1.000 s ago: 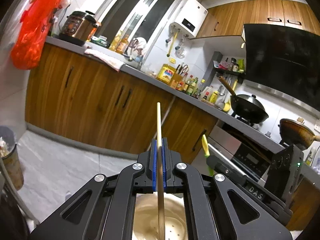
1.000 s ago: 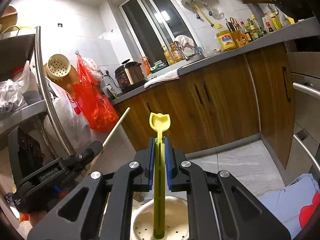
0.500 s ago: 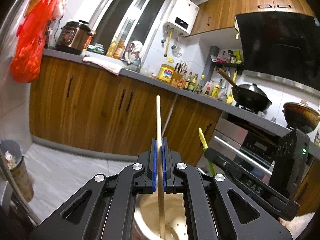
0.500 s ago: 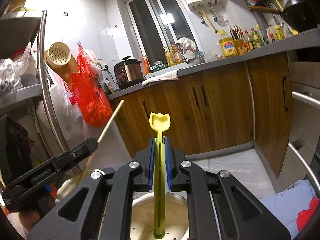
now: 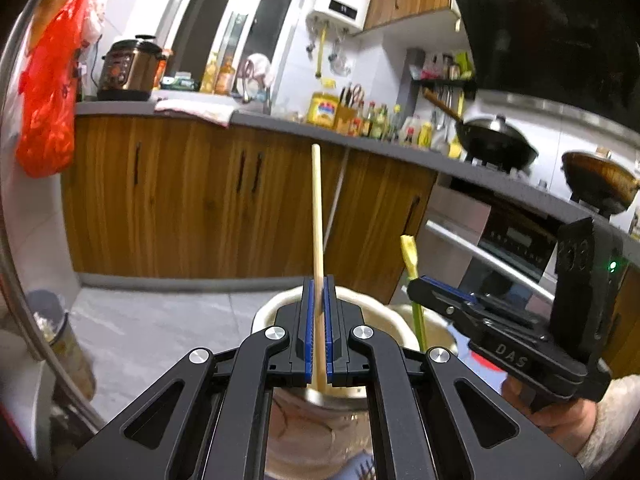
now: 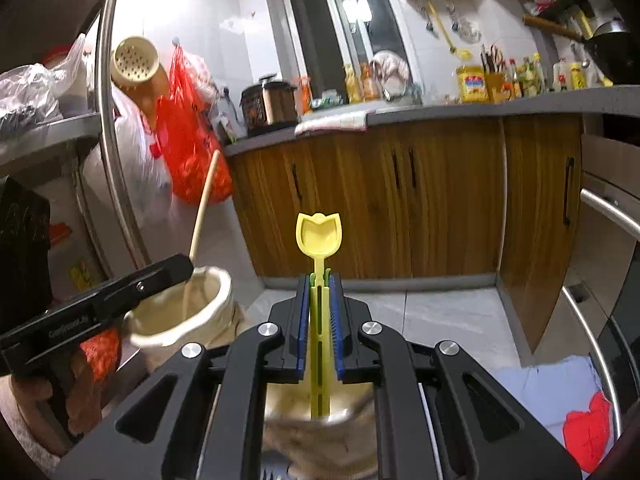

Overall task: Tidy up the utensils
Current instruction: 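Drop the chopstick into the larger pot while the right tool drops the yellow utensil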

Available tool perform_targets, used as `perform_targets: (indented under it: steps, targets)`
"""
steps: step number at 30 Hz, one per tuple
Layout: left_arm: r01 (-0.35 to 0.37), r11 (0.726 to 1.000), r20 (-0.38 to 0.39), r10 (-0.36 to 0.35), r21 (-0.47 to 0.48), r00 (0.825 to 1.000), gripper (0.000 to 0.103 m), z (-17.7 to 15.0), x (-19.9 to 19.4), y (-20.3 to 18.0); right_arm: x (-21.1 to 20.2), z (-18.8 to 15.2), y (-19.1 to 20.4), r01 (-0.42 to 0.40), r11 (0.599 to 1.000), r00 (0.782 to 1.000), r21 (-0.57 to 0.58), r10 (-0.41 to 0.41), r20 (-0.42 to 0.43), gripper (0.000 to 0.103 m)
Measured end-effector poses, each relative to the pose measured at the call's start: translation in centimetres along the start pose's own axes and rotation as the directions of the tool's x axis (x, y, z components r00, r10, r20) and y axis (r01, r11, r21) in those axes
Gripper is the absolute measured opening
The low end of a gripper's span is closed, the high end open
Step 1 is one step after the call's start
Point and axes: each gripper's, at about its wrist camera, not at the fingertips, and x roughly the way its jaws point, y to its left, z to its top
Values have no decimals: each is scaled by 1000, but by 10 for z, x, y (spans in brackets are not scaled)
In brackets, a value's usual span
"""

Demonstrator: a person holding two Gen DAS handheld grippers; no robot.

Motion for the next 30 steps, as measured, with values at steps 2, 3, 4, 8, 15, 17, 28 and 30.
perform_targets:
  steps: [2,3,4,8,15,17,28,30]
  targets:
    - [-8,1000,-23,8,8,1000,5,1,-2,-1,-1,-1,0,-1,1000,999,5,1,-33,10]
    - [-16,1000,-29,17,17,999,5,1,-3,-3,-1,-1,0,-3,1000,999,8,3,-53,10]
    - [-26,999,-33,27,27,999,5,2,-4,-4,-1,-2,0,-2,1000,998,9,3,-66,10]
    - [-58,997,-75,62,55,995,5,1,-2,-6,4,-6,0,3,1000,992,21,-1,-129,10]
    - [-74,993,-69,80,90,994,5,-1,-4,-11,6,-11,3,8,1000,987,2,-7,-163,10]
    - [-73,994,-68,79,87,995,7,-2,-4,-11,6,-11,4,2,1000,986,0,-2,-166,10]
    - [-70,994,-60,76,86,995,40,5,-16,-17,-7,-5,13,2,999,988,-34,-8,-154,32]
    - [-77,994,-56,82,79,995,48,5,-23,-17,-13,-4,15,10,999,988,-40,-16,-154,42]
